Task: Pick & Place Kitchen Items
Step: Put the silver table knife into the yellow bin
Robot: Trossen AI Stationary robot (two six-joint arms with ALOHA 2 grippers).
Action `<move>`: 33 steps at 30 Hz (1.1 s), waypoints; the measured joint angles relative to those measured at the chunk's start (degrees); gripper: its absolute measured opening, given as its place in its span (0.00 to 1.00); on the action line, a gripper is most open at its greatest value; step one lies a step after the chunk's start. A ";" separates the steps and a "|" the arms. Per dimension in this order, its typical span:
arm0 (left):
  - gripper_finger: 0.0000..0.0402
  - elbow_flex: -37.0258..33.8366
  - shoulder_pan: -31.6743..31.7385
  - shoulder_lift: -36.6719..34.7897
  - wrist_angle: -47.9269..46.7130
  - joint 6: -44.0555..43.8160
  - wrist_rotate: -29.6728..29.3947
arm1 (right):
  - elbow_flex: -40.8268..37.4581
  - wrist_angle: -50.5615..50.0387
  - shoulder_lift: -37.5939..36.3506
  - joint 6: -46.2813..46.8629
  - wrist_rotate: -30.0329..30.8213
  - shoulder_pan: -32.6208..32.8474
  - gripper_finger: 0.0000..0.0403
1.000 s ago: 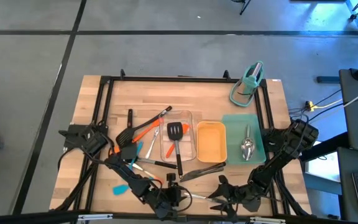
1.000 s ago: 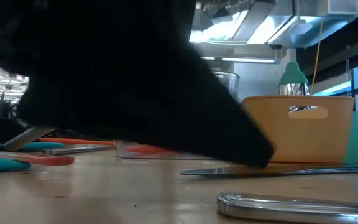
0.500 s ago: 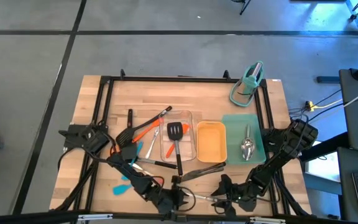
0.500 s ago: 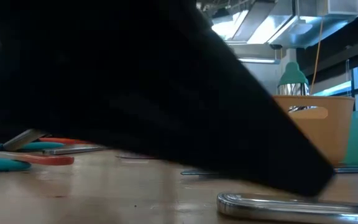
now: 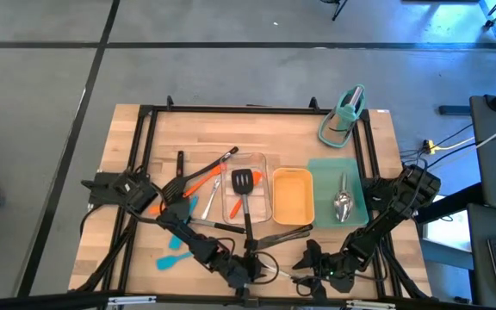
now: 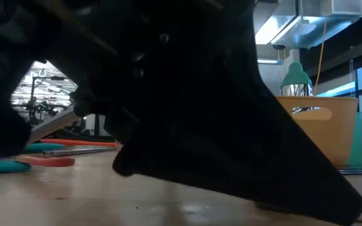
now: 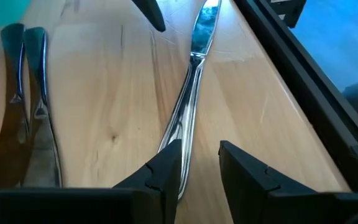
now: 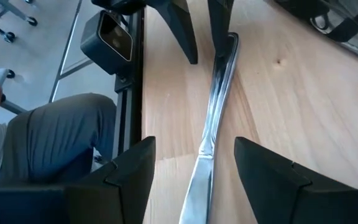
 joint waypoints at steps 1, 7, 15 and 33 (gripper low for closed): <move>0.25 0.00 -0.01 -0.03 -0.69 -0.87 -0.05 | 0.00 -0.19 0.00 0.01 0.01 0.00 0.55; 0.24 -0.02 -0.78 -0.04 -1.53 -3.14 -1.84 | 0.00 -0.79 0.00 -0.01 0.15 0.00 0.55; 0.24 -0.63 -3.31 -3.19 -5.30 0.32 -9.14 | 0.00 -0.75 0.00 -0.02 0.15 0.00 0.55; 0.24 -0.61 -4.31 -6.64 -0.05 9.07 -11.22 | 0.00 -0.72 0.00 -0.44 1.97 0.00 0.55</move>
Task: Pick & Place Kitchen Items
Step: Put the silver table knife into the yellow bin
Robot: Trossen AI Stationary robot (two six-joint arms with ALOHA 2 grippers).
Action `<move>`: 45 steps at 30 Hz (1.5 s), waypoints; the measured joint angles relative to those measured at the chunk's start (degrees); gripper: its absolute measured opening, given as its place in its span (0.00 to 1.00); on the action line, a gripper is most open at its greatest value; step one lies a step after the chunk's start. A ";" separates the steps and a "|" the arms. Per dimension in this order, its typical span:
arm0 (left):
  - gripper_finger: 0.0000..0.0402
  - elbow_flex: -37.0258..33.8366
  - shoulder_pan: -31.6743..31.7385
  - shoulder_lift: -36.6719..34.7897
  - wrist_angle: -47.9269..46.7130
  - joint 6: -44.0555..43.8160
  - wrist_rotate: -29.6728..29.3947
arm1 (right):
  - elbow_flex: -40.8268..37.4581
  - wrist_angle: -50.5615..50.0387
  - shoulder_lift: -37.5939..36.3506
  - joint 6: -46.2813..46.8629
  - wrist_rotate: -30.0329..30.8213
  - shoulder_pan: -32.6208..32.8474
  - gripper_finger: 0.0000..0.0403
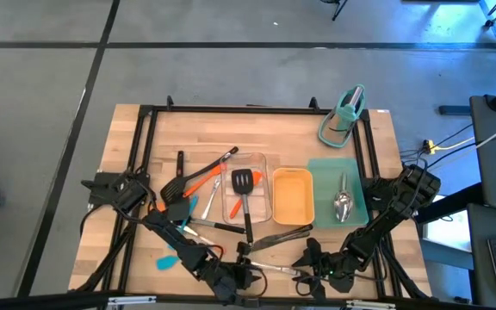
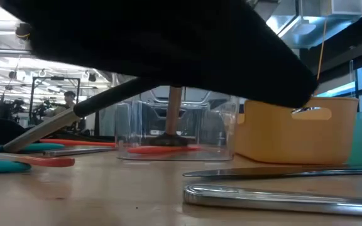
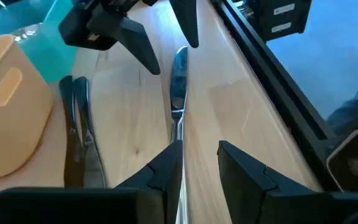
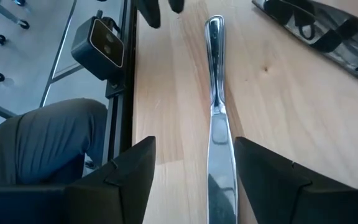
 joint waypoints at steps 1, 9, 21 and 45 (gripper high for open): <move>0.24 0.00 0.43 0.09 0.07 -0.01 0.47 | 0.00 0.00 0.00 -0.23 0.00 0.00 0.55; 0.24 0.11 3.07 2.28 4.25 0.98 6.92 | 0.00 1.09 0.00 -2.80 10.22 2.32 0.55; 0.24 0.11 3.97 3.88 5.60 1.87 8.02 | 0.00 -1.07 0.00 -6.32 27.61 8.19 0.55; 0.24 -11.02 7.32 3.90 22.34 -1.14 13.43 | -0.02 -0.87 3.08 -6.53 17.09 1.20 0.55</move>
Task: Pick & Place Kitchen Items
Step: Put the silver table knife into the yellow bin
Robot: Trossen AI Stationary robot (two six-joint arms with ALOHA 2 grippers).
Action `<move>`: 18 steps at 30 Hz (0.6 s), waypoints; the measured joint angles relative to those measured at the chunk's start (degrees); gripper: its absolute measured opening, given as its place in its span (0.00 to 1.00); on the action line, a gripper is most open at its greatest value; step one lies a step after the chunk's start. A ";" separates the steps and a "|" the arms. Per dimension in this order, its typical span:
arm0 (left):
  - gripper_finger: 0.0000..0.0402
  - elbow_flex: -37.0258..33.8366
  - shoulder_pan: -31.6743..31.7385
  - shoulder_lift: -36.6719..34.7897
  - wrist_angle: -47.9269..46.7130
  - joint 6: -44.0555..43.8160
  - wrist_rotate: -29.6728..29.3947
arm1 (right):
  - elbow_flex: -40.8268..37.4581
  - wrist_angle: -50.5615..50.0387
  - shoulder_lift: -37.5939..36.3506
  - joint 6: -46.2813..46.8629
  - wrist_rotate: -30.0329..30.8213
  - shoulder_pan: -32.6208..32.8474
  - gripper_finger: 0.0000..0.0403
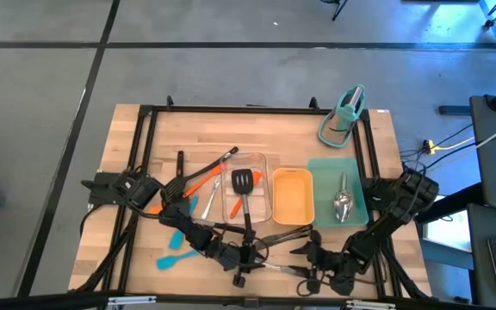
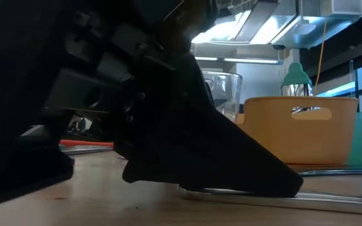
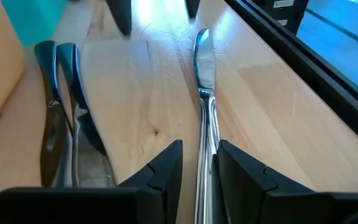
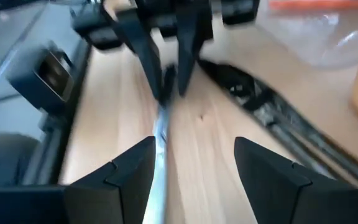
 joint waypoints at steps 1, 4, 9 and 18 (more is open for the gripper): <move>0.24 0.00 -0.02 -0.06 -0.43 -0.02 -0.01 | 0.00 -0.09 0.75 0.29 -0.93 -0.29 0.55; 0.24 0.14 0.01 -0.31 -2.90 -1.19 0.72 | 0.00 0.04 2.85 2.10 -4.14 -1.36 0.55; 0.24 0.22 0.03 -0.46 -5.59 -2.06 1.90 | 0.04 0.50 3.84 3.99 -6.35 -2.72 0.55; 0.24 -0.03 -0.54 -0.19 -2.59 -0.30 4.32 | 0.02 3.55 3.99 0.73 -6.49 -2.86 0.55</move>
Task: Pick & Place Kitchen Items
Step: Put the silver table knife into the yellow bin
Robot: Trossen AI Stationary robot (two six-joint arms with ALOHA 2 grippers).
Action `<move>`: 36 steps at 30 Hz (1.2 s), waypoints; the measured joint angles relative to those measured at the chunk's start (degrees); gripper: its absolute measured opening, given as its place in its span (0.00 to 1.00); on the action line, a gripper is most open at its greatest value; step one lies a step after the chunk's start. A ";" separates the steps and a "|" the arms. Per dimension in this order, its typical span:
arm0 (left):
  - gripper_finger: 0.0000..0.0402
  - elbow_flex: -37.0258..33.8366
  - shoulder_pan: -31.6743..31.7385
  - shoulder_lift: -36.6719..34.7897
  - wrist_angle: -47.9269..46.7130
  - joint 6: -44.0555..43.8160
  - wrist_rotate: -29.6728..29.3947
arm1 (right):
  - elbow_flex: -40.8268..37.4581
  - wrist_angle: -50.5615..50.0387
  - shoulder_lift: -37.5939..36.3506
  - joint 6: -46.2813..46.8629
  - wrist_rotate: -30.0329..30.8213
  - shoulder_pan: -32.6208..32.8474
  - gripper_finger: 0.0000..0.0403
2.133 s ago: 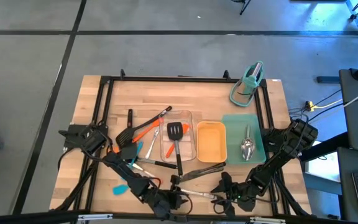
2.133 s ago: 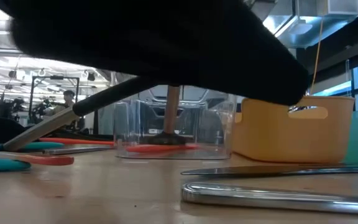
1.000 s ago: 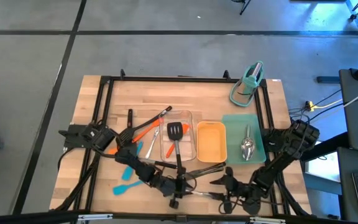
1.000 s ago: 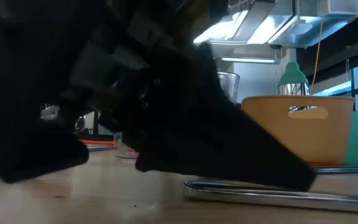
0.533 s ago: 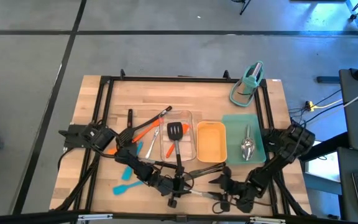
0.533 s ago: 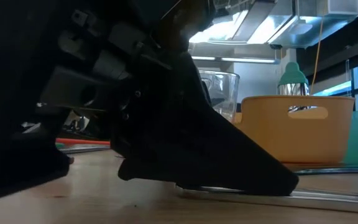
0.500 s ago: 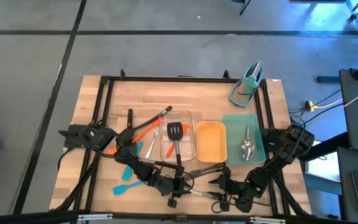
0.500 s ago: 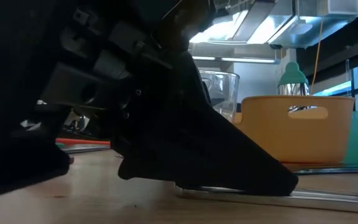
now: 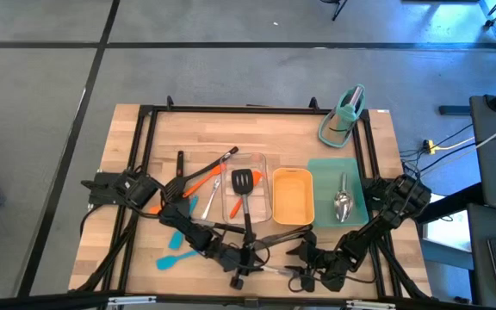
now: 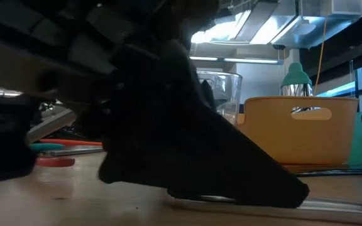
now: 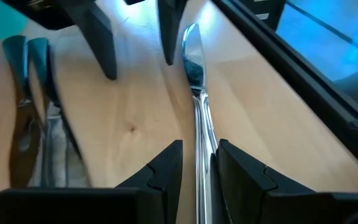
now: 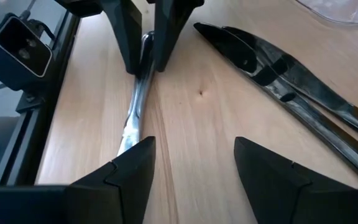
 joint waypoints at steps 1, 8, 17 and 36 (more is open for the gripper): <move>0.24 -0.13 -0.09 -0.14 0.54 0.67 0.08 | 0.00 0.16 0.01 -0.03 0.00 0.00 0.55; 0.28 -0.23 -0.28 -1.45 -0.11 1.49 -0.06 | 0.00 0.94 -0.01 -0.44 0.11 0.07 0.57; 0.42 -0.17 -1.43 -3.54 1.58 2.49 -2.98 | 0.00 1.24 -0.01 -0.43 -0.02 0.11 0.59; 0.43 -0.12 -2.94 -2.43 -1.99 -1.77 -6.32 | 4.76 3.35 -0.01 -12.17 -0.07 0.15 0.59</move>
